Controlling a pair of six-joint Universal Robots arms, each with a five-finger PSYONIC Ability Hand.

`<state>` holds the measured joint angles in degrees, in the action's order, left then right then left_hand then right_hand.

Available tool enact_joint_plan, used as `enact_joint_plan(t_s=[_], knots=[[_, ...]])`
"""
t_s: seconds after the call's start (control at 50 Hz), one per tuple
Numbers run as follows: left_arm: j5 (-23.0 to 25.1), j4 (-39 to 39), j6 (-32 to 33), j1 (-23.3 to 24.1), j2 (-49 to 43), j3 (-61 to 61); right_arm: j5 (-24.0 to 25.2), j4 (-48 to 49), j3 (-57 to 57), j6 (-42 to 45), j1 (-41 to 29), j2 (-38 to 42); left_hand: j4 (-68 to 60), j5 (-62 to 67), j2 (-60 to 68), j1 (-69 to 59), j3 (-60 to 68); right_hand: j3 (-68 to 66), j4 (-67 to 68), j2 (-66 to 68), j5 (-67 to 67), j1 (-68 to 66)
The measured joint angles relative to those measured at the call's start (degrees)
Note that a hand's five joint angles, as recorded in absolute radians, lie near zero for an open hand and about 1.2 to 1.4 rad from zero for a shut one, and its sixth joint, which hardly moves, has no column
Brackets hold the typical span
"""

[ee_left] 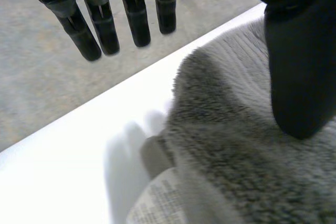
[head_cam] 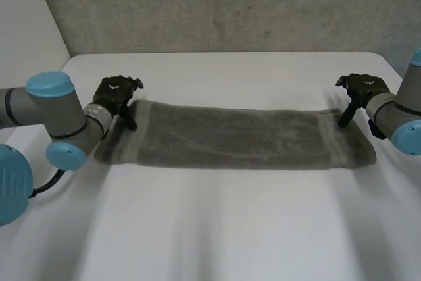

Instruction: Fold the towel.

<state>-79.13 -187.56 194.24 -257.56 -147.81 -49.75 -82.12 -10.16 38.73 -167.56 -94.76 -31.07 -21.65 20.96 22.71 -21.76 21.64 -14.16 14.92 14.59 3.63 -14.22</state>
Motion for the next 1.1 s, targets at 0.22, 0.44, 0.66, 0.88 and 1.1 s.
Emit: enact_joint_plan(t_s=[0.22, 0.44, 0.66, 0.88, 1.1], knots=[[-9.53, 3.14, -0.47, -0.12, 9.98, -5.04, -1.16, 3.13, 13.10, 0.19, 0.53, -13.26, 2.56, -4.21, -4.04, 2.72, -3.58, 0.00, 0.00, 0.00, 0.00, 0.55], [-9.58, 1.60, -0.71, -0.30, 28.44, -28.92, 3.15, 10.25, 37.90, 6.39, 0.76, -31.00, 3.40, -5.08, -4.86, 3.64, -4.49, 0.00, 0.00, 0.00, 0.00, 0.80], [-9.37, -11.34, -0.47, 2.64, 39.22, -49.76, 4.56, 17.15, 52.89, 18.35, 1.34, -32.27, 3.40, -5.30, -4.88, 3.96, -4.83, -1.30, 0.54, 0.78, 2.22, -1.67], [-9.50, -18.67, 0.00, 3.34, 38.86, -54.52, 4.25, 22.72, 52.84, 22.99, 3.99, -24.32, 3.40, -5.31, -4.88, 3.98, -4.83, -45.23, 44.52, 45.86, 46.15, -45.08], [-9.49, -18.49, -0.03, 3.09, 37.91, -54.32, 2.15, 23.33, 51.44, 23.07, 8.75, -26.60, 3.40, -5.31, -4.88, 3.99, -4.83, -61.42, 62.02, 60.91, 63.02, -61.07]])
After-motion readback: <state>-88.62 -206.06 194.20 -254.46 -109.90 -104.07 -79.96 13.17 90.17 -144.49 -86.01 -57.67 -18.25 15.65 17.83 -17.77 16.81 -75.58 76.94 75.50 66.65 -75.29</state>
